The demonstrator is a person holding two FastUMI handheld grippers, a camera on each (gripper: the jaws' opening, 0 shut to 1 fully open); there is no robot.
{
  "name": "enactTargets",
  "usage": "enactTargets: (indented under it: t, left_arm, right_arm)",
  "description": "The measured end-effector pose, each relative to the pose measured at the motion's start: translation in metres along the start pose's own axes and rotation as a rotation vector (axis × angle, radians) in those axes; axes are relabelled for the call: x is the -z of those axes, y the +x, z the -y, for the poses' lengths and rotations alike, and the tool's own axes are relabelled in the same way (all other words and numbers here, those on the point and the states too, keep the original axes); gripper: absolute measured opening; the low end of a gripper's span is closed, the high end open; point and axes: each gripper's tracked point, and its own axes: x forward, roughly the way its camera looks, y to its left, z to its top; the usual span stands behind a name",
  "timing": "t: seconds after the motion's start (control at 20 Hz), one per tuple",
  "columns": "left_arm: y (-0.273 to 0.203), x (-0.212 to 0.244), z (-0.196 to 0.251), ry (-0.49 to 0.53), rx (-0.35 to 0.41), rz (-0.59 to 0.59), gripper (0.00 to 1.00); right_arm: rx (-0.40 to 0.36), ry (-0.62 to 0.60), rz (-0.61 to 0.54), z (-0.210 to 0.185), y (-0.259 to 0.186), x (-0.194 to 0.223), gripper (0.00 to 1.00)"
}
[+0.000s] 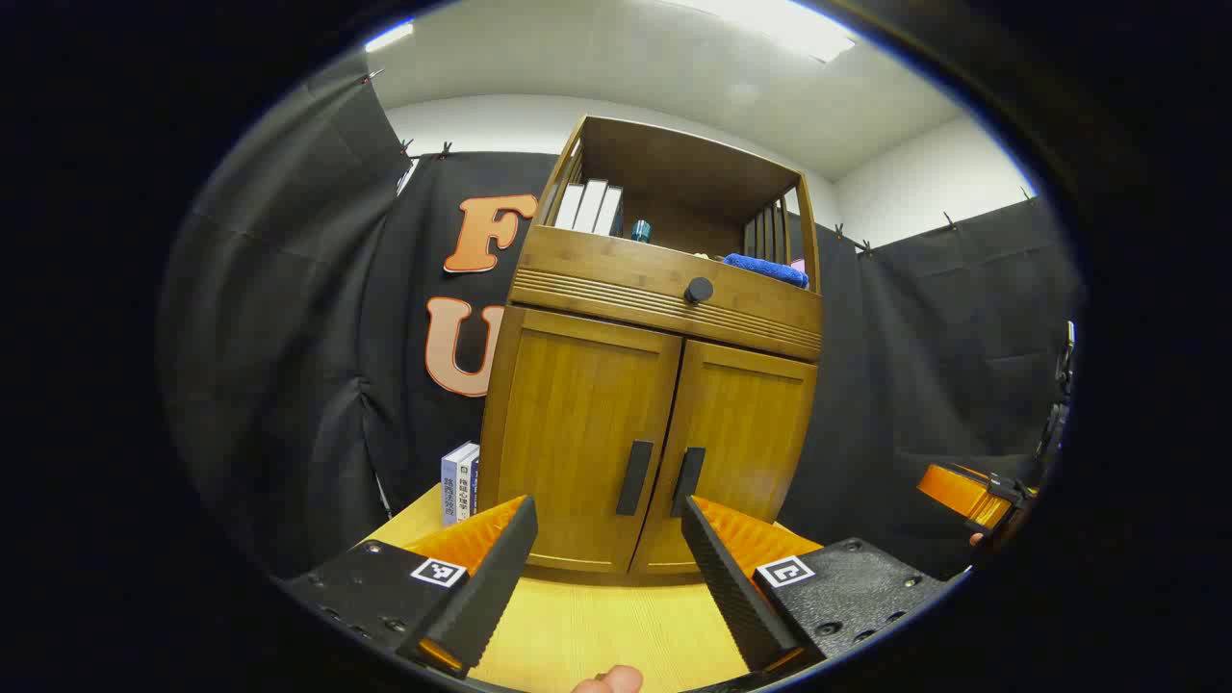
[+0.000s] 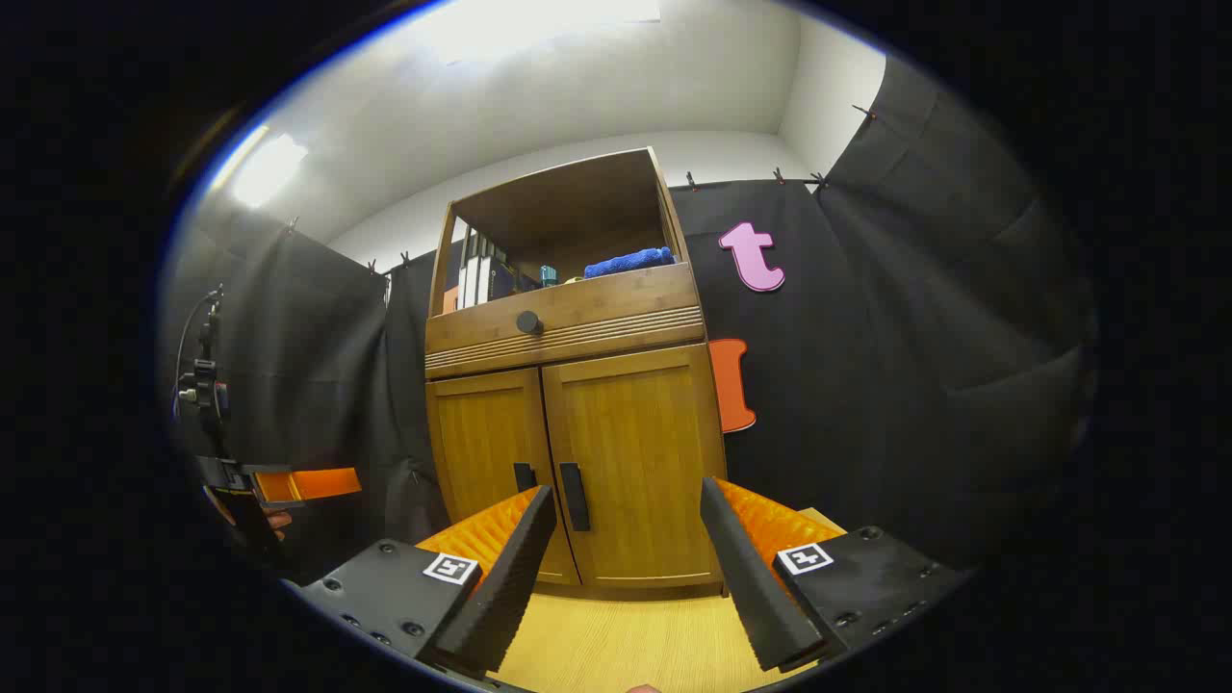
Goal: Open the right door of the double-door shoe cabinet with the right hand, and open the left door with the left hand.
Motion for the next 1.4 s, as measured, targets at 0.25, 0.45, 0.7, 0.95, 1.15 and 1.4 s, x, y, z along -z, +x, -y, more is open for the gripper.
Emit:
enactTargets:
  t: [0.25,0.45,0.7,0.95,1.15,1.4]
  left_arm:
    - [-0.001,-0.001,-0.004,0.007,-0.009,0.007,0.95]
    - [-0.001,0.002,-0.007,0.004,-0.012,0.001,0.95]
    - [0.000,0.001,-0.010,0.013,-0.024,0.004,0.95]
    - [-0.001,-0.001,-0.010,0.012,-0.020,0.007,0.95]
    - [-0.002,-0.006,-0.009,0.007,-0.012,0.022,0.95]
    - [-0.002,-0.006,-0.017,0.024,-0.016,0.078,0.92]
  right_arm:
    - [-0.003,-0.005,-0.006,-0.003,0.001,0.003,0.98]
    - [-0.019,-0.009,-0.014,-0.009,0.004,0.004,0.98]
    - [-0.026,-0.019,-0.010,-0.013,0.003,0.002,0.97]
    - [-0.026,-0.023,-0.012,-0.015,0.004,0.003,0.97]
    - [-0.018,-0.027,-0.008,-0.015,0.005,0.001,0.97]
    - [-0.027,-0.018,0.013,-0.026,0.017,0.004,0.97]
